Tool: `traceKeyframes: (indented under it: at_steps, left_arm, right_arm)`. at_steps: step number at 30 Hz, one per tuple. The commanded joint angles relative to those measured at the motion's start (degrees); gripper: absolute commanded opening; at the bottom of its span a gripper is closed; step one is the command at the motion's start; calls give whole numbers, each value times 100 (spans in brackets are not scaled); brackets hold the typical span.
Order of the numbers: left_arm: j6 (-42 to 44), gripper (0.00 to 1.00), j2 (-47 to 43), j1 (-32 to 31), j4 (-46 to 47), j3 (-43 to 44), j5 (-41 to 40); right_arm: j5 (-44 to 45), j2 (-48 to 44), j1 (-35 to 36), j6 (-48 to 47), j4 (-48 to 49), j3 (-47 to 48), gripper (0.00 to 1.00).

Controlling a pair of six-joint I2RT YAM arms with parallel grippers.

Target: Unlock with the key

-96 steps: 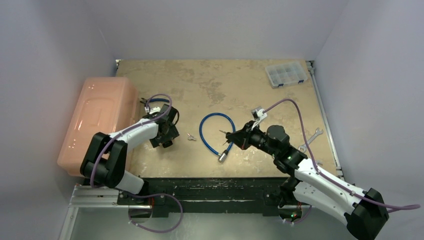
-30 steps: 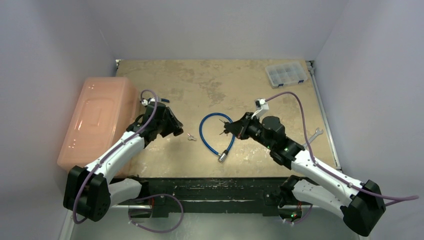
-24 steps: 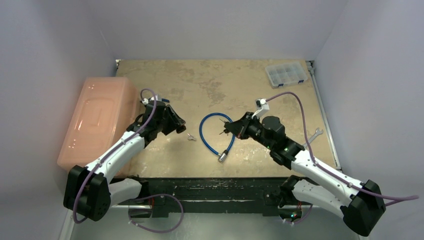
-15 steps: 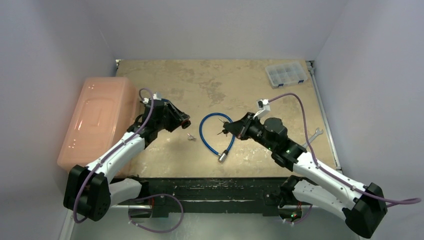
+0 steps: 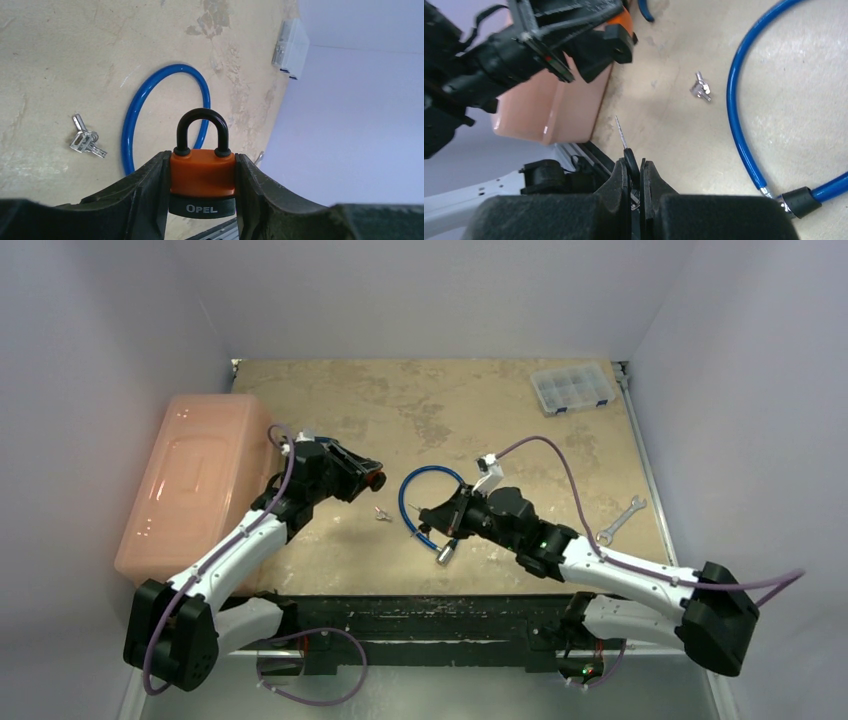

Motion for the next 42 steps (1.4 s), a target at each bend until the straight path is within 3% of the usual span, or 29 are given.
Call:
traceKeyframes:
  at_steps: [1,20,42]
  left_arm:
    - [-558,0,-126,-54,611,-146,210]
    - [-876,0,-46,-106,1115,-365,528]
    - [-1102,0,-334,-107,838,-491,133]
  right_arm:
    - [381,441,150,163,542,367,0]
    - [566,2186,203,-240,666,1578,0]
    - [1223,2613,376,-37,245,2041,0]
